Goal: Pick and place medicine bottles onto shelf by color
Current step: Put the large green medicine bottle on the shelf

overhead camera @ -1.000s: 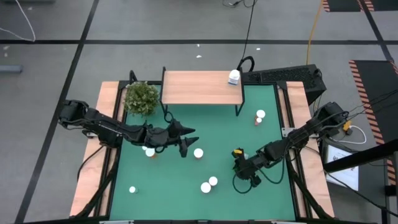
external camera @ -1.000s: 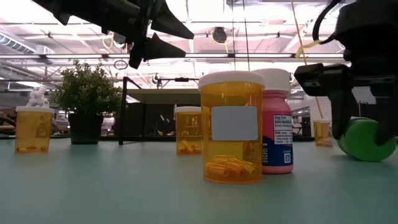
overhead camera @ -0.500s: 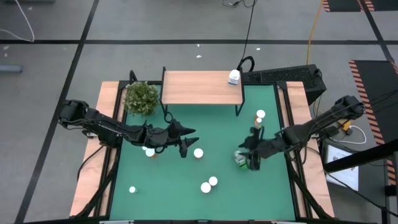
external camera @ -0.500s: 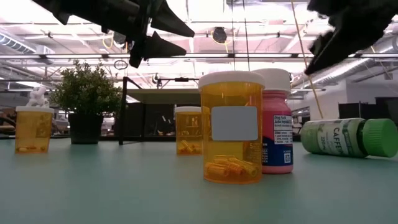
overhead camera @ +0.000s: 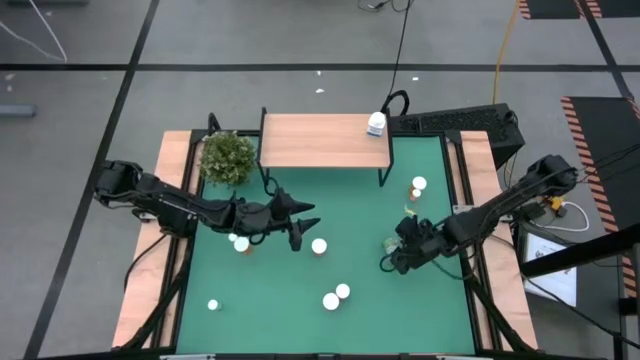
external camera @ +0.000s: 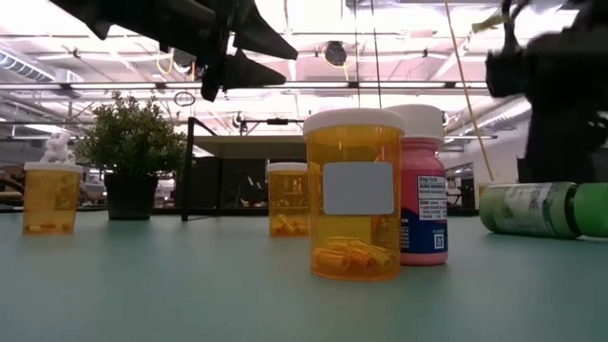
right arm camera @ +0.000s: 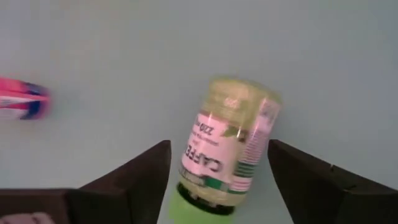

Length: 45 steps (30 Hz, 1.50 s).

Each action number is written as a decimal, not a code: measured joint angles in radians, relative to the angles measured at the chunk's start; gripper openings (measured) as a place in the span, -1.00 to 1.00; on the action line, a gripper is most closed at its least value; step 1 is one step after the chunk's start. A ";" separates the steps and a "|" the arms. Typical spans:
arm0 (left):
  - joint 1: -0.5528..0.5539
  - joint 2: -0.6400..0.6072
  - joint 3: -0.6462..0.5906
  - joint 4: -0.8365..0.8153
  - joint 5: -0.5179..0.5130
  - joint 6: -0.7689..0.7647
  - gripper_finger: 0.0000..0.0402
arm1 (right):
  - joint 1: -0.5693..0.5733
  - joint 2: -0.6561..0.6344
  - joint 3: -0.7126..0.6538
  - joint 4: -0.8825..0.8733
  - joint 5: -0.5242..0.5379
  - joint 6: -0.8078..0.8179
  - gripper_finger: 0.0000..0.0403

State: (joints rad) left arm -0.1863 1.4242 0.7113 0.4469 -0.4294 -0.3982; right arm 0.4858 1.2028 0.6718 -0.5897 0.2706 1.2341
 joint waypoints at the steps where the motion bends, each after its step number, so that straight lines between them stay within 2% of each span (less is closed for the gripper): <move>1: 0.005 0.000 0.000 0.000 0.000 0.010 0.11 | 0.000 0.022 -0.010 0.009 -0.012 0.016 0.33; 6: 0.037 0.000 0.000 0.000 0.000 0.039 0.11 | -0.006 0.120 -0.088 0.165 -0.101 0.042 0.34; 10: 0.062 0.000 0.000 0.003 0.015 0.040 0.11 | -0.014 0.142 -0.116 0.186 -0.138 -0.013 0.21; 13: 0.081 0.000 -0.001 0.023 0.055 0.038 0.11 | -0.023 0.113 -0.108 0.137 -0.144 -0.122 0.04; 16: 0.109 0.000 -0.001 0.052 0.141 -0.007 0.11 | -0.037 0.050 -0.098 0.104 -0.150 -0.321 0.03; 19: 0.154 0.001 0.015 0.011 0.276 -0.075 0.11 | -0.055 -0.011 -0.041 0.098 -0.133 -0.545 0.03; 24: 0.168 0.028 0.175 -0.261 0.415 0.029 0.13 | -0.132 -0.016 0.056 0.096 -0.041 -0.764 0.03; 26: 0.174 0.064 0.263 -0.304 0.433 0.062 0.19 | -0.174 0.007 0.093 0.111 -0.038 -0.834 0.05; 31: 0.188 0.167 0.452 -0.377 0.494 0.117 0.52 | -0.249 0.080 0.181 0.102 -0.039 -0.950 0.10; 34: 0.197 0.251 0.562 -0.474 0.554 0.143 0.73 | -0.269 0.097 0.231 0.109 -0.040 -0.966 0.08; 37: 0.199 0.323 0.641 -0.547 0.608 0.154 0.85 | -0.270 0.101 0.274 0.119 -0.038 -0.973 0.08; 41: 0.197 0.379 0.708 -0.581 0.616 0.136 0.85 | -0.264 0.096 0.309 0.120 -0.038 -0.988 0.09; 45: 0.198 0.393 0.726 -0.612 0.616 0.108 0.66 | -0.254 0.092 0.319 0.119 -0.037 -0.973 0.08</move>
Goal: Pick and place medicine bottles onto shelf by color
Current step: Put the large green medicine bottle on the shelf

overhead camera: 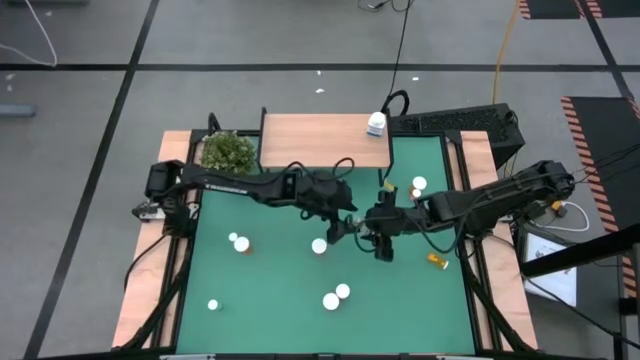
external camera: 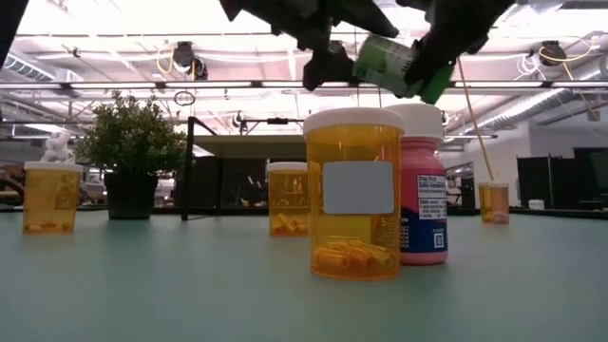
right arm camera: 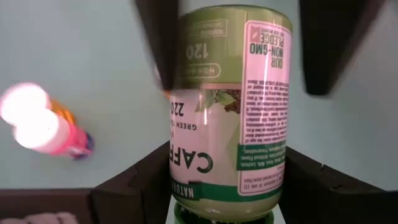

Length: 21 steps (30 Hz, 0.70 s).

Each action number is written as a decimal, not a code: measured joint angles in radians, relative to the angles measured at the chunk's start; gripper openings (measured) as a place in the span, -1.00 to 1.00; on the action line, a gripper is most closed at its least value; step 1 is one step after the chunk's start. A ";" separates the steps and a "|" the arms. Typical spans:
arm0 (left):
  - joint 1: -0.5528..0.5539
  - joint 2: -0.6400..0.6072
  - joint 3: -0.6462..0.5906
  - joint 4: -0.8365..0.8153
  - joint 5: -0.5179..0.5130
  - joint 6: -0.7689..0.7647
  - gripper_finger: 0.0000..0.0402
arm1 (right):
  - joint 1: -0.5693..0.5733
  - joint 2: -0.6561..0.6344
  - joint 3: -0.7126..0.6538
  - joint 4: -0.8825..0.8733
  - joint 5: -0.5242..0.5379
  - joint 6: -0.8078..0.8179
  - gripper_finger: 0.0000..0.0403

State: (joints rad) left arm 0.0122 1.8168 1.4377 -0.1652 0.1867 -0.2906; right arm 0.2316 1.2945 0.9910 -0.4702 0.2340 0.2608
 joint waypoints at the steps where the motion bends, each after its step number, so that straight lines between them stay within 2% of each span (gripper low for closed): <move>1: 0.001 -0.002 0.003 0.004 0.000 0.001 0.58 | 0.002 -0.002 0.001 -0.001 0.000 0.009 0.08; 7: -0.004 -0.016 0.004 0.006 0.037 0.001 0.05 | 0.010 -0.019 -0.001 -0.003 -0.004 0.026 0.09; 11: -0.017 -0.019 0.004 0.021 0.031 -0.007 -0.11 | 0.010 -0.036 -0.002 0.005 -0.009 0.024 0.09; 15: -0.035 -0.019 0.004 0.056 0.027 -0.043 -0.04 | 0.014 -0.044 -0.003 0.029 -0.023 0.023 0.09; 21: -0.046 -0.017 0.004 0.064 0.032 -0.053 0.36 | 0.021 -0.046 -0.003 0.042 -0.008 0.034 0.09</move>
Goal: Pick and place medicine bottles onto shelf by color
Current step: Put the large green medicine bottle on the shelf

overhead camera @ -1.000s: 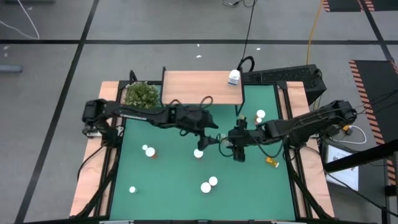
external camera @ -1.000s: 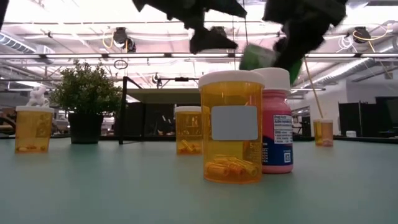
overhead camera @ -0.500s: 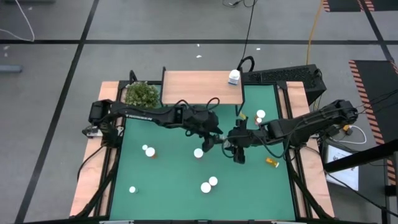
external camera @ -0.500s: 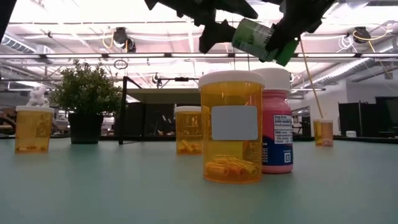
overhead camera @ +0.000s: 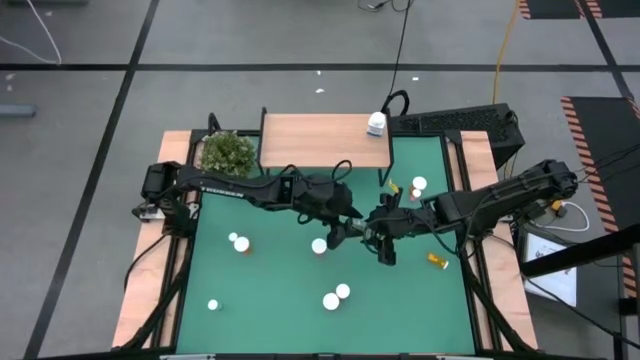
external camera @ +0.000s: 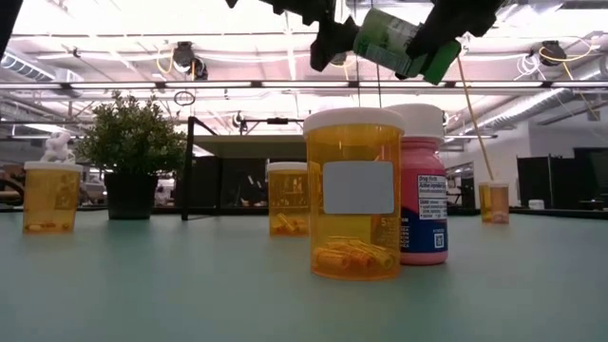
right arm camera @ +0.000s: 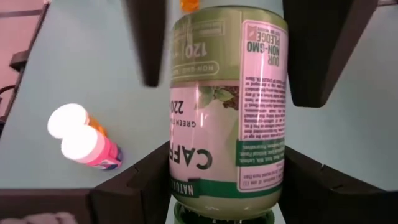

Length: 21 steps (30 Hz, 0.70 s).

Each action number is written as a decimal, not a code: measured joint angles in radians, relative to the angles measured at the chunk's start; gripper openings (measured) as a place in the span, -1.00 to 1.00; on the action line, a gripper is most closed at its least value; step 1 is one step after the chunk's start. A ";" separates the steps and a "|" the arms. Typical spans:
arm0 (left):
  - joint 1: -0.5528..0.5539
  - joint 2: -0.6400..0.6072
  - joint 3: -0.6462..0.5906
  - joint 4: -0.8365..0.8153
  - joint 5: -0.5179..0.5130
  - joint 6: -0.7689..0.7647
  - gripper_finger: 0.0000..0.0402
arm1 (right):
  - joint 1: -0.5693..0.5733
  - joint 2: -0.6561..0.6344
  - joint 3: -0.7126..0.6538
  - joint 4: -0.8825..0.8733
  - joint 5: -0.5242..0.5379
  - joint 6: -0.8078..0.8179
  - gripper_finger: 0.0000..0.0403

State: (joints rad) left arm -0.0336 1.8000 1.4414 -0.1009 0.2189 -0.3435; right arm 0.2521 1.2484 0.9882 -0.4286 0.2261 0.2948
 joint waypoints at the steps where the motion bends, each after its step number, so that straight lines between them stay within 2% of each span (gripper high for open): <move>1: 0.001 0.000 0.000 -0.013 0.001 0.000 0.43 | -0.001 0.000 0.000 0.005 0.005 0.006 0.09; 6: -0.003 0.004 -0.004 -0.124 0.022 -0.031 0.69 | -0.003 -0.003 0.002 0.025 0.032 0.024 0.09; 10: -0.010 0.002 -0.003 -0.147 0.052 -0.051 0.74 | -0.003 -0.008 0.002 0.031 0.028 0.043 0.09; 14: -0.010 0.003 -0.003 -0.116 0.050 -0.033 0.55 | -0.002 -0.010 0.002 0.057 0.026 0.035 0.09; 21: 0.001 0.003 -0.004 -0.085 0.045 -0.060 0.01 | -0.002 -0.020 0.002 0.060 0.021 0.033 0.09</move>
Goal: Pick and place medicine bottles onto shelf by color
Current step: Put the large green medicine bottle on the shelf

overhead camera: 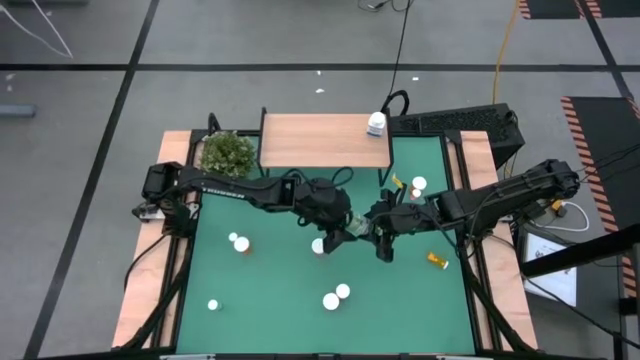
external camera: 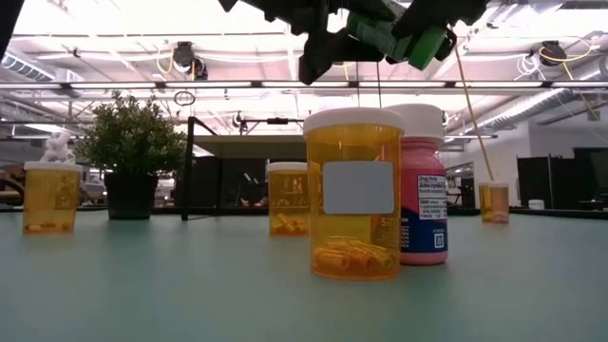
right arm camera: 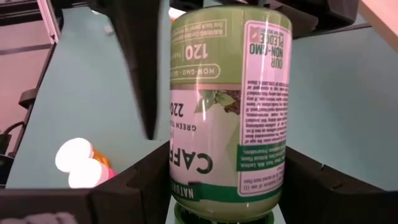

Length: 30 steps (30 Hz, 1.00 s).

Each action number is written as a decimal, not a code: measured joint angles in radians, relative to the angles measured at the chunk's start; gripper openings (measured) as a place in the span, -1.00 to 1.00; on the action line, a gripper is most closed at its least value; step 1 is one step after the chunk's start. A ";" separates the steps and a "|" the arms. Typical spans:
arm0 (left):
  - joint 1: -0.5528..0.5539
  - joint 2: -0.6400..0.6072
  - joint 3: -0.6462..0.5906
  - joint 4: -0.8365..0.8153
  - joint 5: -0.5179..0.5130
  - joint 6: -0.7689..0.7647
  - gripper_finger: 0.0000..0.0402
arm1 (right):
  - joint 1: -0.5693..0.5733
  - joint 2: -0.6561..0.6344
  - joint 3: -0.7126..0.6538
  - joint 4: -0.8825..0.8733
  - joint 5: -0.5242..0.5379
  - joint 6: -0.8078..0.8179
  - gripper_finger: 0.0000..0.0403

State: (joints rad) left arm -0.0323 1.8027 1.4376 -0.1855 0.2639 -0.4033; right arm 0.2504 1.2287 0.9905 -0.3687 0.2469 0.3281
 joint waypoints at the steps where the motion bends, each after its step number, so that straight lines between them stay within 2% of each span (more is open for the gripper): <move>1: 0.000 0.000 0.000 -0.002 -0.002 0.003 -0.06 | 0.000 -0.001 0.000 0.000 -0.001 0.000 0.09; 12: 0.000 0.000 0.000 0.008 -0.003 0.006 -0.76 | 0.000 -0.021 0.000 -0.013 -0.008 -0.003 0.09; 16: 0.000 0.000 0.000 0.016 -0.003 0.025 -0.82 | 0.000 -0.023 0.000 -0.037 -0.007 -0.003 0.09; 20: 0.000 0.000 0.000 0.023 -0.003 0.068 -0.58 | 0.000 -0.023 0.001 -0.071 -0.003 0.001 0.09; 30: -0.006 0.000 0.002 0.053 -0.065 0.087 0.57 | -0.002 -0.022 0.000 -0.109 0.016 0.012 0.09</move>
State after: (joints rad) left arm -0.0383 1.8023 1.4391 -0.1326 0.1990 -0.3164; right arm 0.2481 1.2064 0.9905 -0.4778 0.2631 0.3403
